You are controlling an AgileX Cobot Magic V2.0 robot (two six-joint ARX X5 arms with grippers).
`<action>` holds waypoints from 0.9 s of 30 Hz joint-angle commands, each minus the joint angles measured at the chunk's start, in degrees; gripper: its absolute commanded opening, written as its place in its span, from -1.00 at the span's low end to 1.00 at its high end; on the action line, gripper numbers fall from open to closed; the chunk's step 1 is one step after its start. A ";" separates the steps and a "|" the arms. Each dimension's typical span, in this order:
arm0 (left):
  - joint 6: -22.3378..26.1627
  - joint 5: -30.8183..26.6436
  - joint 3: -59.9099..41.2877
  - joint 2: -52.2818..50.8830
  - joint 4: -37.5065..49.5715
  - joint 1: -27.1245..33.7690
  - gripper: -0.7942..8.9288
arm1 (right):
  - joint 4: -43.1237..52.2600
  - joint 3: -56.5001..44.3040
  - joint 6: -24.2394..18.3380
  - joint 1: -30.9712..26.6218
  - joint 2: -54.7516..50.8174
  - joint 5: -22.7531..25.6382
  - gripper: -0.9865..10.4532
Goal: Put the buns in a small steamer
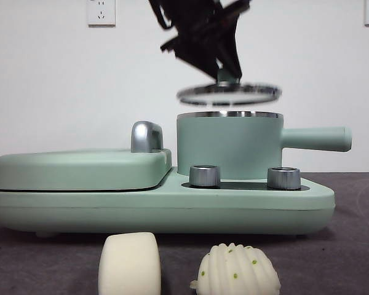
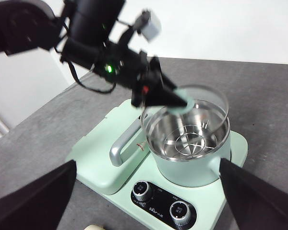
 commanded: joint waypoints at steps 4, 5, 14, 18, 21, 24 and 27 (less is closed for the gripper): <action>-0.15 0.22 8.17 0.76 -1.57 0.87 -0.80 | 0.28 1.07 0.17 0.07 0.48 -0.09 0.00; 0.35 0.22 8.96 0.76 -2.29 1.20 -0.80 | 0.28 1.07 0.31 0.09 0.48 -0.15 0.00; 0.61 0.22 11.67 -0.11 -4.59 6.69 -0.80 | -1.62 1.07 4.74 3.91 3.37 -1.62 0.00; 0.63 0.22 11.67 -1.03 -4.63 9.88 -0.80 | -1.79 1.14 7.34 9.57 6.12 -1.01 -0.02; 0.63 0.22 11.67 -1.57 -4.63 12.52 -0.80 | -1.79 1.20 9.16 15.58 8.79 2.19 -0.02; 0.66 0.22 11.67 -1.95 -4.94 15.45 -0.80 | -1.79 1.20 11.37 23.28 12.15 7.13 -0.02; 0.74 0.22 11.67 -2.05 -5.70 18.25 -0.80 | -1.77 1.25 14.05 32.00 16.00 13.55 -0.02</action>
